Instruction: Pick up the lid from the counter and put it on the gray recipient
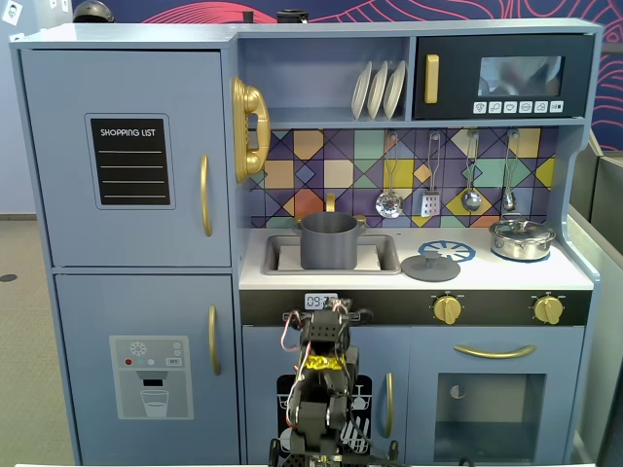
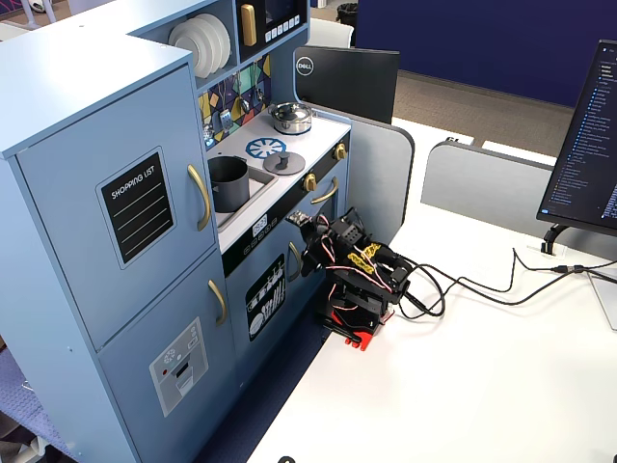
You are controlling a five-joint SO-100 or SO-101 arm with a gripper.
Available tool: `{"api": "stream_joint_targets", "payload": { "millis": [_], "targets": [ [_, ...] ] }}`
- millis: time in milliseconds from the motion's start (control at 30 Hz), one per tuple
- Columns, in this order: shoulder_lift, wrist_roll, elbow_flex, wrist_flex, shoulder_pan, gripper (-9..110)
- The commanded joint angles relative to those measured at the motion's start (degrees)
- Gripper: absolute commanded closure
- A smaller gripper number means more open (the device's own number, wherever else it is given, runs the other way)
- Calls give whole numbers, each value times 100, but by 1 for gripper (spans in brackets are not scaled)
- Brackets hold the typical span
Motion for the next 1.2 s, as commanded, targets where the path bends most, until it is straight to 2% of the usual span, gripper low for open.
{"api": "stream_joint_targets", "payload": {
  "millis": [0, 133, 267, 333, 433, 533, 667, 867, 1167],
  "targets": [
    [-624, 123, -1327, -105, 299, 101],
    [-940, 0, -2241, -914, 949, 102],
    [-1143, -563, -2900, -2197, 1687, 102],
    [-1213, -659, -2909, -3261, 2083, 102],
    [-1301, -545, -2268, -5476, 2619, 101],
    [-1652, -378, -1854, -6873, 2865, 90],
    [-2259, -255, -1687, -7655, 3023, 81],
    [-3656, -53, -1802, -9211, 2979, 80],
    [-5186, -105, -2540, -9659, 2874, 80]
  ]
}}
